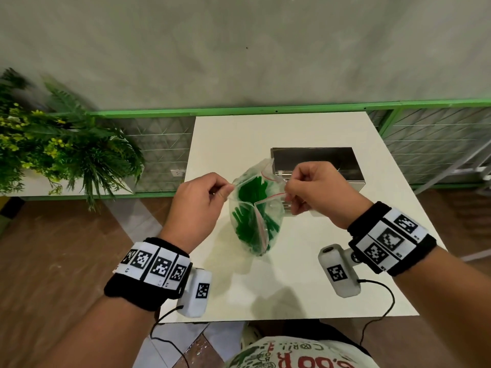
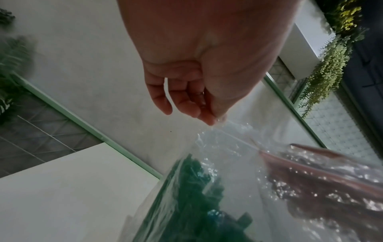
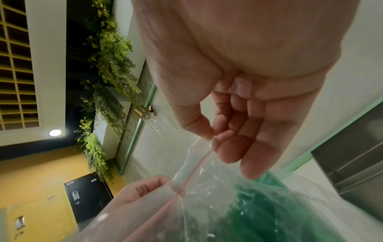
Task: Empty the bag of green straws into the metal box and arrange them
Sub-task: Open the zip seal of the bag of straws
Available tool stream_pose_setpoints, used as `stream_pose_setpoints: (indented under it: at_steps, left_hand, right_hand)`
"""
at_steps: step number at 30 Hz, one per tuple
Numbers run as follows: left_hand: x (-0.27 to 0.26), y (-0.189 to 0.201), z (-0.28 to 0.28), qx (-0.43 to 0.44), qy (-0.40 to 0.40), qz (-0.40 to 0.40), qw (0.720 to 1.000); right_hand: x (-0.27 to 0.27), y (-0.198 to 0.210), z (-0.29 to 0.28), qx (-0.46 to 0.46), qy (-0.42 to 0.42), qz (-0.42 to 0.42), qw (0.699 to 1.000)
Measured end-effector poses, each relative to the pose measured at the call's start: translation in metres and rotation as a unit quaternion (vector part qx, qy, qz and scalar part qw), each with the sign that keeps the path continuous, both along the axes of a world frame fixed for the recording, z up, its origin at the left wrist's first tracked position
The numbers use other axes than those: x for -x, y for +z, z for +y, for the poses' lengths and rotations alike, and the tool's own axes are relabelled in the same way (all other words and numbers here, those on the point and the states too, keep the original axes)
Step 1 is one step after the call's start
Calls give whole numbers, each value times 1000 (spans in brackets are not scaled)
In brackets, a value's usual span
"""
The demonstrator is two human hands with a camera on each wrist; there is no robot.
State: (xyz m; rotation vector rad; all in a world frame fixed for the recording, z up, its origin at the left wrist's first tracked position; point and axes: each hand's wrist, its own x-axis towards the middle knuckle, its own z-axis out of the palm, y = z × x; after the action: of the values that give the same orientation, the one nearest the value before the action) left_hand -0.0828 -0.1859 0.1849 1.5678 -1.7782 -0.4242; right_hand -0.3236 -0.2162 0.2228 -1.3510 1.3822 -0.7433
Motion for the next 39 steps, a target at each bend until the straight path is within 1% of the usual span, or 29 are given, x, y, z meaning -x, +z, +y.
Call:
stream_pose_setpoints:
  at_steps: [3,5,9,11,12,13,14,16,17,18,19,20,21,22,23,24,26,28,29,31,34,36,37,39]
  left_hand:
    - [-3,-3,-2,13,-3,-32,999]
    - [-6,-6,-3,27,-5,-65,998]
    - [-17,-5,-5,42,-5,-138,990]
    - [-16,-1,-9,34,-7,-144,989]
    - [-14,2,-11,22,2,-118,993]
    - [-10,5,-13,5,16,-61,998]
    - [-4,7,-13,-15,30,22,999]
    - [9,11,-9,-58,32,175,982]
    - [15,11,-5,-80,22,217,973]
    - [20,9,0,-94,0,228,969]
    - [23,7,4,-84,-29,183,979]
    - [24,7,8,-54,-70,99,991]
    - [25,8,11,-12,-124,2,992]
    - [25,9,12,32,-182,-85,979]
    - [26,12,13,55,-233,-151,959]
    - [28,17,13,58,-264,-196,943]
    - [31,18,13,57,-275,-265,923]
    - [26,17,11,63,-247,-323,912]
    - [20,16,8,70,-234,-333,911]
    - [5,15,4,71,-216,-316,921]
    - [-16,14,-3,42,-198,-281,938]
    - [-23,16,-5,49,-193,-263,944]
    - [-24,16,-6,68,-187,-263,944]
    - [-23,14,-9,137,-167,-289,933]
  right_hand:
    - [10,-3,0,34,-11,35,999]
    - [18,-8,0,66,-19,75,995]
    - [36,-15,-4,147,-30,200,968]
    - [39,-18,-4,176,-3,227,958]
    - [37,-19,-3,177,8,226,958]
    - [34,-20,-4,167,14,214,962]
    - [30,-20,-5,139,11,190,972]
    - [21,-20,-9,61,-13,97,993]
    - [16,-19,-11,24,-28,38,999]
    - [12,-16,-11,-2,-38,-7,999]
    - [9,-15,-11,-18,-42,-39,998]
    - [7,-14,-12,-27,-39,-55,997]
    - [6,-14,-11,-28,-35,-58,997]
    - [6,-15,-11,-22,-29,-47,998]
    - [6,-16,-12,-13,-25,-34,999]
    - [7,-17,-13,-4,-24,-22,999]
    - [9,-17,-14,11,-24,0,1000]
    - [17,-19,-17,37,-21,43,998]
    - [21,-20,-18,57,-19,78,995]
    - [32,-24,-20,103,-13,147,984]
    - [45,-29,-22,117,11,195,974]
    - [49,-32,-22,100,48,180,977]
    - [49,-34,-21,84,63,153,983]
    - [44,-37,-22,32,47,70,996]
